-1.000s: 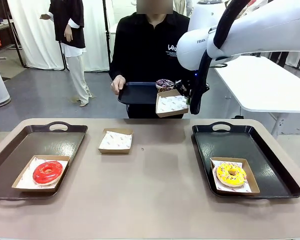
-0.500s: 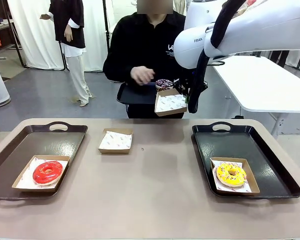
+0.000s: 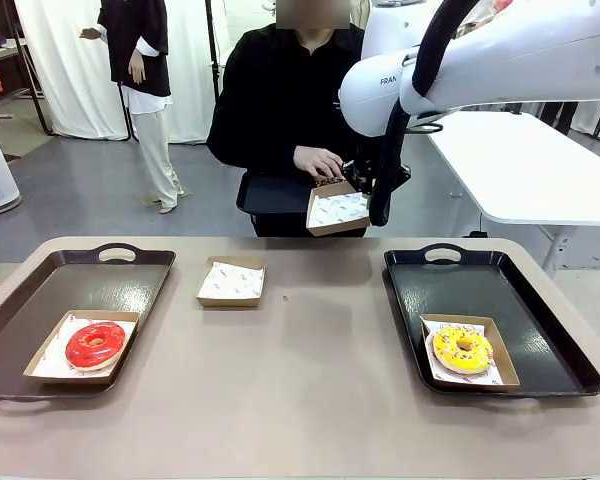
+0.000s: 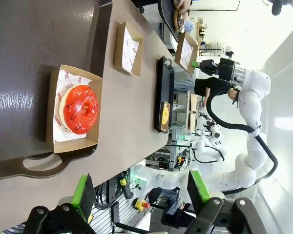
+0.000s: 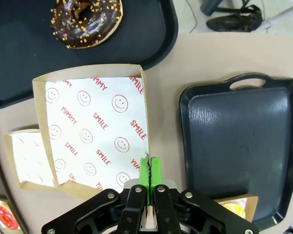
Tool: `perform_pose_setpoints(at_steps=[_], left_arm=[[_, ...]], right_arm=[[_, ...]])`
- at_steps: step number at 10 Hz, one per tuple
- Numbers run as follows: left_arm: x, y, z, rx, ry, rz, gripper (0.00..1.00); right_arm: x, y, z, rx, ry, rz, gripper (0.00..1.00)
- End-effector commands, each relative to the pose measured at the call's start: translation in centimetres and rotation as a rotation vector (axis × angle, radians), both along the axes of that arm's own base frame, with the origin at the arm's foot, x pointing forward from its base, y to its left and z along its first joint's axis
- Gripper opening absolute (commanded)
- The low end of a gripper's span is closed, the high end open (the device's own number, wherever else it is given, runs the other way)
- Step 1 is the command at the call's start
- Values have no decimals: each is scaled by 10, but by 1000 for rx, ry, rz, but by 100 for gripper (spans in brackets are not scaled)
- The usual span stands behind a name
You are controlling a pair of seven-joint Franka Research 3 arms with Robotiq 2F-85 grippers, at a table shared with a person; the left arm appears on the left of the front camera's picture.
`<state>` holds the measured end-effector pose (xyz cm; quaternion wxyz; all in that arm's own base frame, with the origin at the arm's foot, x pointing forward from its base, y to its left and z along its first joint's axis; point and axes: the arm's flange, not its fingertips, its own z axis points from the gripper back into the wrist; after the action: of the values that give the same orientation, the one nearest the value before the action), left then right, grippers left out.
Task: Individually package the donuts and arrange them on the tray.
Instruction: Place the picked Paper togo box on the Handle tray while simultaneously picking up another Paper togo box from the table with the other hand.
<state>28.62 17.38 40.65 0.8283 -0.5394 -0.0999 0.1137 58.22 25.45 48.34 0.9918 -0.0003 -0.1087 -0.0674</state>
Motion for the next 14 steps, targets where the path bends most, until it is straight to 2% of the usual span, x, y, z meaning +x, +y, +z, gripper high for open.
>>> perform_pose_setpoints(at_steps=[1,14], left_arm=[[0,1,-1,-8,-4,1,100],[0,1,-1,-8,-4,1,100]], right_arm=[[-1,-2,2,2,-10,-2,0],[-1,-2,2,2,-10,-2,0]])
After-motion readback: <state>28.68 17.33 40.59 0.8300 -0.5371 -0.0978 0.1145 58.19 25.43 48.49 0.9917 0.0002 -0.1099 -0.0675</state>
